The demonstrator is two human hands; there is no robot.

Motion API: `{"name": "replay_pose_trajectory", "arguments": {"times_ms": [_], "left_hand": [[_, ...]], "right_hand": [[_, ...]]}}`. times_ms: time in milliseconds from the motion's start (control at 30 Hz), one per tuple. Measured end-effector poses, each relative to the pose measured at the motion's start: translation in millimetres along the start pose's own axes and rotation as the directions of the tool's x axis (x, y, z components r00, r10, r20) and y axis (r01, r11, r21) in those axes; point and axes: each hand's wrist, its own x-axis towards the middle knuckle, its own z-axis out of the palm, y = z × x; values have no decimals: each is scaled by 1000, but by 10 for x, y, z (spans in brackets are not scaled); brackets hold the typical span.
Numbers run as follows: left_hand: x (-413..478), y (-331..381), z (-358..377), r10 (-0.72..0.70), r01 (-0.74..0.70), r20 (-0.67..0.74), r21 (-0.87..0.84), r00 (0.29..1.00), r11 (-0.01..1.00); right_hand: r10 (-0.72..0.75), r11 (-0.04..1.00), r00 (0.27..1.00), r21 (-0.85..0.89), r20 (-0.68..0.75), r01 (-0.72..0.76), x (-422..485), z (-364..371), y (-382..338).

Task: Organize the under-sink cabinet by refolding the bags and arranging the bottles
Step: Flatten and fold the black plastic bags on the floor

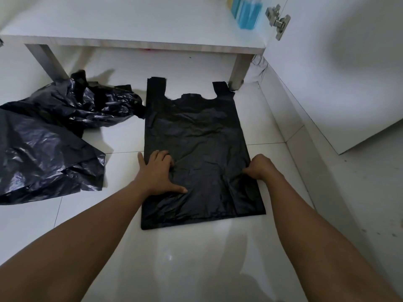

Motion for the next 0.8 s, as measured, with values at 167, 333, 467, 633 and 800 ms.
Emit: {"name": "replay_pose_trajectory", "arguments": {"times_ms": [167,333,467,633,800], "left_hand": [[-33,46,50,7,-6,-11,47,1000,999],[-58,41,54,-8,8,-2,90,1000,996],[-33,73,13,-6,8,-37,68,999,998],[358,264,-233,31,-25,-166,36,986,999],[1062,498,-497,101,-87,-193,80,976,993]], "right_hand": [[-1,999,1000,-38,22,2,20,16,16],[-29,1000,1000,13,5,28,-2,-8,10],[-56,996,998,63,2,56,-21,-55,6],[-81,993,993,79,-85,87,31,-245,-160],[-168,977,971,104,-172,187,368,-493,-637]]}}
